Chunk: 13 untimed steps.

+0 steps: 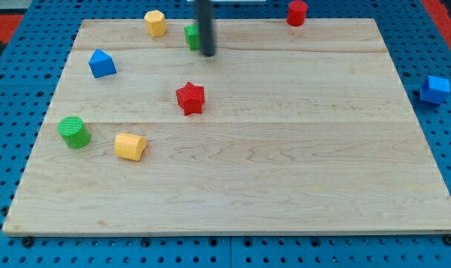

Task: Push the red star to the top right of the green circle

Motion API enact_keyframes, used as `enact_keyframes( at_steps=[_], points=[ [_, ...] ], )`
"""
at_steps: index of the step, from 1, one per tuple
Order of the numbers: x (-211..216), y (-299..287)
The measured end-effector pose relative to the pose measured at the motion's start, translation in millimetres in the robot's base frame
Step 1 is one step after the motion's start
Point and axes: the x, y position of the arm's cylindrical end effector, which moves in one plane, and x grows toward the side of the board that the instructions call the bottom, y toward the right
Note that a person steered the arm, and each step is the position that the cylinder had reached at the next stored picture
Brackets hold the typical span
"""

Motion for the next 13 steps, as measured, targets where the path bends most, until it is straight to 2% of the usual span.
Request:
enact_keyframes(
  at_steps=[1,2,3,4,6,7,8,10,11,12,13],
  points=[
    [-18,107],
    [41,25],
    [63,-25],
    [65,-67],
    [53,-53],
    [-20,-30],
    [-10,-25],
    [182,91],
    [273,100],
    [236,75],
    [139,-3]
  ],
)
